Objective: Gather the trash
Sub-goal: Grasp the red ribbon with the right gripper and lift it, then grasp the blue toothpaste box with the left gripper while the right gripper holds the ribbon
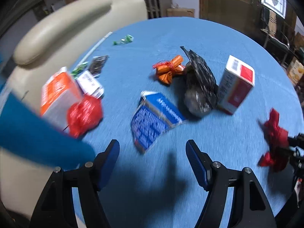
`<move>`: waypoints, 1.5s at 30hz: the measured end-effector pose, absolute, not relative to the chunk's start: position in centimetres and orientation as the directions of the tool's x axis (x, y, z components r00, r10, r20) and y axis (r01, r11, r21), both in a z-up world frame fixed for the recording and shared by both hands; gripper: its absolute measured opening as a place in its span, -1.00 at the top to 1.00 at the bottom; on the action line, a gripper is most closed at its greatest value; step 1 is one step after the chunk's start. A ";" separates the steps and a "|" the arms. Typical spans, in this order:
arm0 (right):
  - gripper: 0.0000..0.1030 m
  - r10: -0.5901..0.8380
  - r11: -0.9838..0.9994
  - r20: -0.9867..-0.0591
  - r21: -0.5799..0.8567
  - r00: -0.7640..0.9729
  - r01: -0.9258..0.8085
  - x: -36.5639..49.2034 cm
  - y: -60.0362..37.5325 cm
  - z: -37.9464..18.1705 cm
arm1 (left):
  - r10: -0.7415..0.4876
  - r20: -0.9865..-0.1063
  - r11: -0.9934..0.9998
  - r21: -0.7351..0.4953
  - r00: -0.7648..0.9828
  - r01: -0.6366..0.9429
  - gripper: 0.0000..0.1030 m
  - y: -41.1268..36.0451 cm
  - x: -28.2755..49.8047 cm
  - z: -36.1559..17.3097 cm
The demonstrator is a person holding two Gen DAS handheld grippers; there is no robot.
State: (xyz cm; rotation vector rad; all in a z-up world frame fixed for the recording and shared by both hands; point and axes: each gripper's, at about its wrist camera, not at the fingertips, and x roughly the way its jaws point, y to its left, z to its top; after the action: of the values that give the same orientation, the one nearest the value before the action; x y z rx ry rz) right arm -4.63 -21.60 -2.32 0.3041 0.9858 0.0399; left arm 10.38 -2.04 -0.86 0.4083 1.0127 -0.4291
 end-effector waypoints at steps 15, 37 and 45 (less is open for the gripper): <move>0.23 0.185 0.950 -0.812 0.293 0.554 0.112 -4.7 -21.9 -2.4 | -0.203 -0.940 0.758 0.028 0.276 0.651 -0.42 -5.0 16.4 -3.3; 0.23 0.194 0.942 -0.804 0.313 0.562 0.124 -4.9 -22.1 -2.5 | -0.324 -0.920 0.798 -0.139 0.223 0.586 -0.60 -4.3 13.0 -5.3; 0.22 0.199 0.939 -0.802 0.320 0.564 0.123 -5.0 -22.2 -2.5 | -0.349 -0.907 0.787 -0.145 0.238 0.600 -0.61 -4.0 10.1 -3.2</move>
State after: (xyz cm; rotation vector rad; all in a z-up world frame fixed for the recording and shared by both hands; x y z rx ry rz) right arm -4.96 -22.22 -2.46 0.3613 0.9764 0.0455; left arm 10.13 -4.02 -3.23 0.2536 1.1605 -0.6594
